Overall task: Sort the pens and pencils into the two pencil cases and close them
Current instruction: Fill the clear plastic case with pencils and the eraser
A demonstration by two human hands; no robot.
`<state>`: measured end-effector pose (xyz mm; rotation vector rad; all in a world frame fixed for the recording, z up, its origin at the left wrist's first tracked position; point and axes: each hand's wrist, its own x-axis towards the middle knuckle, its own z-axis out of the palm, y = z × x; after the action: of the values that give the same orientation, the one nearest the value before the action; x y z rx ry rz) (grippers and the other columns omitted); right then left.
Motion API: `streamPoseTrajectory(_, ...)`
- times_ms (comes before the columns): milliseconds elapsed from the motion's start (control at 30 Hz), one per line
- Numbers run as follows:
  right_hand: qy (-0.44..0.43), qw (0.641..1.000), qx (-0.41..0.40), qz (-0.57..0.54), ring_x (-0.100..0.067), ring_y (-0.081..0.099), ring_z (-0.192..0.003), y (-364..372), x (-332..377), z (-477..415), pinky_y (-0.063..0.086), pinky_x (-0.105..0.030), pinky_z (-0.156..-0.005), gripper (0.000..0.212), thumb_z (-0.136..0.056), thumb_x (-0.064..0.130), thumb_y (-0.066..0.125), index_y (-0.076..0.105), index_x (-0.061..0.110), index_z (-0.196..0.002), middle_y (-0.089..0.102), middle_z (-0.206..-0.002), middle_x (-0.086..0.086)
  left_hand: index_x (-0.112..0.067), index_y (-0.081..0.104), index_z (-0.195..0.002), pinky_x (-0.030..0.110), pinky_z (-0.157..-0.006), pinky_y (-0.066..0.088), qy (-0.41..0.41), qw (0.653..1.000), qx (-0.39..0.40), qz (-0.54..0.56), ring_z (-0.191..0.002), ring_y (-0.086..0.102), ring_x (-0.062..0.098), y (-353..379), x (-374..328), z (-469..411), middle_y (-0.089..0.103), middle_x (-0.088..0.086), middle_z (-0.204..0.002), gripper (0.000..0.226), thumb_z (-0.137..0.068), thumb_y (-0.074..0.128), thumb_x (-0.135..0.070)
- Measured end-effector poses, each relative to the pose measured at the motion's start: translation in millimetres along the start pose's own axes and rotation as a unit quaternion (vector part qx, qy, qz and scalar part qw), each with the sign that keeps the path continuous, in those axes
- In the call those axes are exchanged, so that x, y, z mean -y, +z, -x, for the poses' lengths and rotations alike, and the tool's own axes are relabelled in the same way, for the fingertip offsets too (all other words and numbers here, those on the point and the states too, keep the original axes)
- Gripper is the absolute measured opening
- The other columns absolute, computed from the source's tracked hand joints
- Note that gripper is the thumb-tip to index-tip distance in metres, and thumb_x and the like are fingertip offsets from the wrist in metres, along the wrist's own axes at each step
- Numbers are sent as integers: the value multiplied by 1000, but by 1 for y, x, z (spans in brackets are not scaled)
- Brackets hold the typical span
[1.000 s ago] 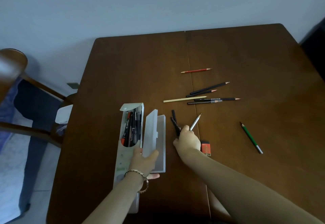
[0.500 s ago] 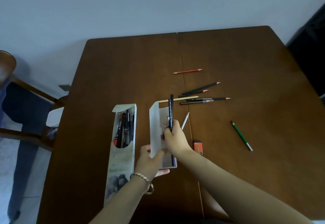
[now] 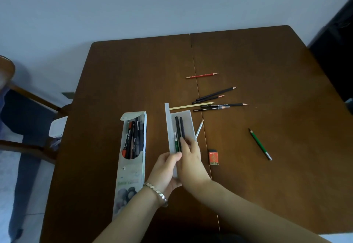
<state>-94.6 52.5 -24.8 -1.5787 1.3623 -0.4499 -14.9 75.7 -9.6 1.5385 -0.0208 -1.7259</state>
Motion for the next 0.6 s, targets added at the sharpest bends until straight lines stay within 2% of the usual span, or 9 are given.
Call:
streamPoseTrajectory(67,-35,997,27,56,-21,36,-134,-4,-3,0,32,-25,-109,44,-97,14,40,33,15,-141,32,-146,-7,-17,53,-102,40,-64,56,12,1000,8,7,-94,58,25,0,-4,3,55,6,-109,10,-94,49,-21)
streamPoseTrajectory(133,-69,989,38,124,-18,36,-135,-13,-6,-1,25,-14,-107,41,-98,12,41,41,11,-139,31,-145,-5,-19,54,-93,48,-74,55,12,1000,6,24,-94,60,27,0,-7,6,56,5,-103,5,-94,49,-19)
streamPoseTrajectory(200,-99,983,24,154,-19,49,-124,-23,-8,-3,32,-10,-100,36,-97,10,43,50,9,-132,40,-137,-6,-19,52,-90,52,-78,53,9,999,11,31,-97,59,30,0,-9,7,54,4,-100,5,-94,49,-17)
streamPoseTrajectory(300,-124,976,6,180,-22,60,-106,-35,-8,-2,44,-16,-86,29,-94,10,48,61,8,-120,57,-118,-8,-20,49,-85,58,-86,50,9,999,-6,37,-93,58,30,0,-12,7,49,0,-90,10,-93,50,-14)
streamPoseTrajectory(367,-129,972,24,194,-19,60,-100,-42,-8,3,42,-16,-78,27,-93,17,51,62,12,-117,62,-110,-5,-18,49,-91,58,-87,49,3,999,-4,40,-104,56,36,-2,-12,4,47,1,-93,4,-92,53,-15)
streamPoseTrajectory(433,-118,965,65,225,-16,60,-99,-44,-8,6,44,-19,-76,29,-91,28,54,60,18,-118,63,-109,-1,-15,47,-106,54,-81,52,5,1000,-11,28,-116,51,38,-4,-12,4,46,2,-102,17,-91,54,-16)
streamPoseTrajectory(500,-105,958,90,250,-16,59,-100,-42,-7,7,48,-24,-79,30,-90,34,55,58,21,-117,64,-109,0,-15,44,-116,52,-77,53,13,1000,-16,9,-119,50,38,-3,-11,5,47,3,-105,28,-91,55,-16)
streamPoseTrajectory(600,-63,963,84,247,-18,63,-94,-35,-4,5,51,-27,-75,26,-90,34,54,58,21,-112,67,-104,0,-12,43,-121,47,-68,56,14,1000,-16,-4,-120,50,36,0,-9,8,41,4,-118,33,-91,55,-15)
